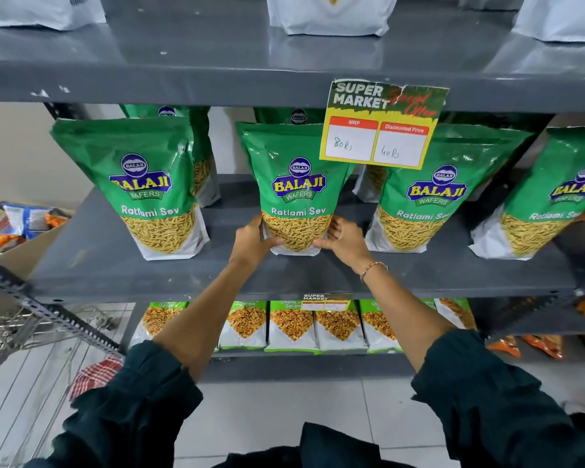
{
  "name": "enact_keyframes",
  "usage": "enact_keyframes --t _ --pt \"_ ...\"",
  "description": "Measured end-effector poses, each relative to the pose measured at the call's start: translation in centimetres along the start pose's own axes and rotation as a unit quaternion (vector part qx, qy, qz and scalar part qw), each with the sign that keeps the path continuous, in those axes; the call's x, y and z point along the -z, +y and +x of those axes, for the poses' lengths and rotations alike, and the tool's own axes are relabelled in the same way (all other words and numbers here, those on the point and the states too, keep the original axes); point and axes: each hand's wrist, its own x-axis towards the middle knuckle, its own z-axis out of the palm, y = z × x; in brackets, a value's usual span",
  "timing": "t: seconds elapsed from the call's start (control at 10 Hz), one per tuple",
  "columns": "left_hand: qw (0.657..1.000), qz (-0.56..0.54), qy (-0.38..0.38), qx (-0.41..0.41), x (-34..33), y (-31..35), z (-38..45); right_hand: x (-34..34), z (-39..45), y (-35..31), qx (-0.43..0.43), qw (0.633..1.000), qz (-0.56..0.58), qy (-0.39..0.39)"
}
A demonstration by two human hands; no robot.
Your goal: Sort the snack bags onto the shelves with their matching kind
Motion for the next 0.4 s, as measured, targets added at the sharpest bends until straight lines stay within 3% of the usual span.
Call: enact_keyframes --t 0.2,0.4 --pt "1.000 0.020 -0.010 -0.007 -0.26 -0.21 0.08 -0.15 -0.28 0.02 0.002 1.000 -0.007 0.006" --pt "0.999 -0.037 -0.015 0.032 -0.42 -1.16 -0.55 -0.35 -0.97 0.00 0.009 0.997 -0.076 0.015"
